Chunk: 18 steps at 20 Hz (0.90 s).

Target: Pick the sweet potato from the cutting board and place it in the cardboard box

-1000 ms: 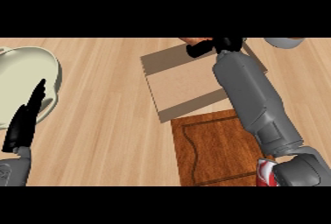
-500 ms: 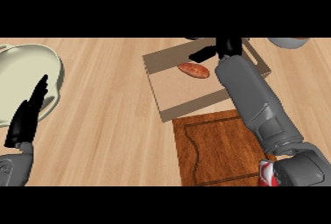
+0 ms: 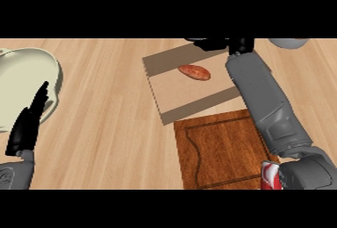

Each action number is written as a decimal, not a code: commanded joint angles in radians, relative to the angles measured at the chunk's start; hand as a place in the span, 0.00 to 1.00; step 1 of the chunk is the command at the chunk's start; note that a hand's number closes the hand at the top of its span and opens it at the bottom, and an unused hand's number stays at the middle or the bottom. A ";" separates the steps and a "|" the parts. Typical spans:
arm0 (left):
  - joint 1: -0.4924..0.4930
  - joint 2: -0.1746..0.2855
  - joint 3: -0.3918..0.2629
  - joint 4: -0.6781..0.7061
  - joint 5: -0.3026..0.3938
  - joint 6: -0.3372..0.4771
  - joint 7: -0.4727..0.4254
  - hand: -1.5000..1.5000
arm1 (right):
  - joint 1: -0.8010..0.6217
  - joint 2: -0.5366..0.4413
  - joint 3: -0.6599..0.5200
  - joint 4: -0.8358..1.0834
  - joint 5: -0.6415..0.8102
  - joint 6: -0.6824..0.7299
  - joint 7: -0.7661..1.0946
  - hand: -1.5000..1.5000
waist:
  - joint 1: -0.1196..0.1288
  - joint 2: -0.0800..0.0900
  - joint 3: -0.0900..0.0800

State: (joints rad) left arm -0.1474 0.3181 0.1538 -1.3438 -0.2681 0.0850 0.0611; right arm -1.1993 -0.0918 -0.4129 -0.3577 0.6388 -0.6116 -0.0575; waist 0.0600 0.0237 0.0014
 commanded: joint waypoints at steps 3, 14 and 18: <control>0.020 0.019 0.035 0.015 0.013 -0.005 -0.015 0.50 | 0.021 -0.049 -0.100 -0.048 -0.138 0.054 -0.149 0.00 | -0.028 -0.011 -0.001; 0.002 0.000 0.035 -0.001 -0.010 0.015 0.058 0.50 | 0.280 -0.193 -0.105 -0.232 -0.234 0.234 -0.160 0.00 | -0.078 -0.030 -0.001; 0.006 0.021 0.059 0.061 -0.012 0.012 -0.009 0.50 | 0.438 -0.238 -0.096 -0.383 -0.278 0.345 -0.177 0.00 | -0.088 -0.032 -0.002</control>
State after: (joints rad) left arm -0.1157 0.3324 0.2035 -1.3236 -0.2683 0.0883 0.0587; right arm -0.8926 -0.3091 -0.5181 -0.6239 0.3935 -0.3333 -0.2217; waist -0.0163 -0.0056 -0.0004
